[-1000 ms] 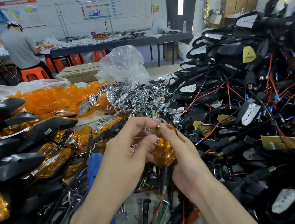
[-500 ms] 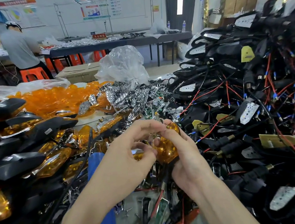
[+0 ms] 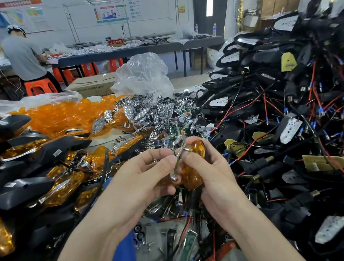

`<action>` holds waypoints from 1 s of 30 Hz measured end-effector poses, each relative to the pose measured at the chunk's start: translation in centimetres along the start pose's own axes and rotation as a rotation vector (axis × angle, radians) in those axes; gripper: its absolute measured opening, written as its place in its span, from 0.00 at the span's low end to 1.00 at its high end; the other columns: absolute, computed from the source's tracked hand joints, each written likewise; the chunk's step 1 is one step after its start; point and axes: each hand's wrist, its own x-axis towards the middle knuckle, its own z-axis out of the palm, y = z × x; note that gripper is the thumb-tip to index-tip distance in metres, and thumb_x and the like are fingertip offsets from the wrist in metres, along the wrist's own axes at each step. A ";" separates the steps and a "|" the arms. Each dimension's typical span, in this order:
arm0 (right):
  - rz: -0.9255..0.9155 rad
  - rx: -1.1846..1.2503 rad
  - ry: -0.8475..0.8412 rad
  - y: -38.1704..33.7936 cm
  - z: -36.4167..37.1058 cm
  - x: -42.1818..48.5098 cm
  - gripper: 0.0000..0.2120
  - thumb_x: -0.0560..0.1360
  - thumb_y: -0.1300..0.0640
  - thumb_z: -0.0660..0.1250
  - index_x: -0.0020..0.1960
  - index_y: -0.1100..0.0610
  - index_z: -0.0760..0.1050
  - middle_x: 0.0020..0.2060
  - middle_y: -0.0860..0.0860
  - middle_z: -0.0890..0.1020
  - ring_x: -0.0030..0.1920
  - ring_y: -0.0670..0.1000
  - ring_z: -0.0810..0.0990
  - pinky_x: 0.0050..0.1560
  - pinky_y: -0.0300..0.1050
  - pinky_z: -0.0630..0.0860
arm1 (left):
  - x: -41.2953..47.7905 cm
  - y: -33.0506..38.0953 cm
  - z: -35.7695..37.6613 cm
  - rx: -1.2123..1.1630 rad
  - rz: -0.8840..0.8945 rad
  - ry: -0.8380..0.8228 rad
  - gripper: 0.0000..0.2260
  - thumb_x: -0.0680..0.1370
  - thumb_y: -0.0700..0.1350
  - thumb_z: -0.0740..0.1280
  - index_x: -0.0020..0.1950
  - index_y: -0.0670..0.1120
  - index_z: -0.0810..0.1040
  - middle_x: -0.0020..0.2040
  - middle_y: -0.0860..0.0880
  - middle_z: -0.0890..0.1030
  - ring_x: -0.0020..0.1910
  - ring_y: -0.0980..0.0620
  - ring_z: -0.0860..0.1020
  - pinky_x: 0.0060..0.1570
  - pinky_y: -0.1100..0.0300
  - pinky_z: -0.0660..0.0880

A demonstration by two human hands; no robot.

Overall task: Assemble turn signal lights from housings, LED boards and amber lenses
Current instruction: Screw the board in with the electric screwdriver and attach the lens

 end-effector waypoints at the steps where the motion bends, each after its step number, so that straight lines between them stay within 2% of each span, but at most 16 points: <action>1: -0.003 0.008 -0.008 0.0 0.0 0.0 0.09 0.71 0.59 0.74 0.48 0.47 0.83 0.38 0.53 0.82 0.34 0.50 0.81 0.37 0.43 0.80 | 0.0 0.1 0.0 0.005 0.000 0.011 0.13 0.72 0.44 0.72 0.55 0.41 0.81 0.46 0.40 0.83 0.38 0.50 0.79 0.34 0.62 0.78; 4: 0.014 0.061 -0.018 0.0 0.4 -0.1 0.09 0.69 0.54 0.77 0.48 0.45 0.84 0.37 0.52 0.84 0.35 0.50 0.83 0.37 0.44 0.81 | 0.0 0.1 -0.2 0.037 0.035 0.041 0.12 0.72 0.45 0.72 0.55 0.44 0.84 0.49 0.39 0.84 0.41 0.48 0.81 0.37 0.60 0.79; 7: 0.049 0.157 0.023 -0.4 0.3 0.1 0.11 0.66 0.47 0.78 0.48 0.45 0.86 0.41 0.51 0.84 0.38 0.50 0.83 0.39 0.46 0.81 | 0.1 0.0 -0.2 0.132 0.073 0.038 0.12 0.71 0.48 0.71 0.53 0.48 0.85 0.48 0.40 0.85 0.42 0.49 0.82 0.40 0.61 0.80; 9: 0.058 0.242 0.034 -0.7 0.1 0.2 0.09 0.70 0.43 0.76 0.46 0.47 0.86 0.42 0.50 0.84 0.37 0.50 0.82 0.39 0.47 0.81 | 0.1 0.0 -0.1 0.214 0.089 0.010 0.10 0.73 0.49 0.71 0.53 0.51 0.85 0.48 0.44 0.86 0.43 0.50 0.83 0.41 0.61 0.80; 13: 0.054 0.326 0.064 -0.8 -0.5 0.1 0.10 0.76 0.44 0.67 0.47 0.48 0.84 0.43 0.50 0.83 0.39 0.51 0.83 0.37 0.47 0.81 | 0.0 -0.1 0.3 0.403 0.154 -0.029 0.07 0.77 0.47 0.70 0.52 0.58 0.84 0.47 0.49 0.86 0.42 0.51 0.84 0.44 0.60 0.82; 19: 0.056 0.330 0.102 -0.7 -0.6 0.1 0.09 0.74 0.45 0.69 0.47 0.49 0.85 0.42 0.49 0.83 0.39 0.50 0.84 0.36 0.46 0.81 | 0.0 -0.2 0.9 0.482 0.233 -0.032 0.08 0.78 0.45 0.69 0.53 0.57 0.83 0.44 0.49 0.84 0.42 0.51 0.83 0.42 0.65 0.79; 30: 0.070 0.236 0.077 -0.4 -0.8 0.1 0.10 0.78 0.46 0.65 0.47 0.48 0.83 0.43 0.50 0.82 0.43 0.52 0.82 0.39 0.48 0.81 | 0.1 -0.4 1.5 0.527 0.307 0.015 0.08 0.78 0.46 0.69 0.54 0.57 0.82 0.45 0.53 0.83 0.42 0.52 0.82 0.45 0.52 0.81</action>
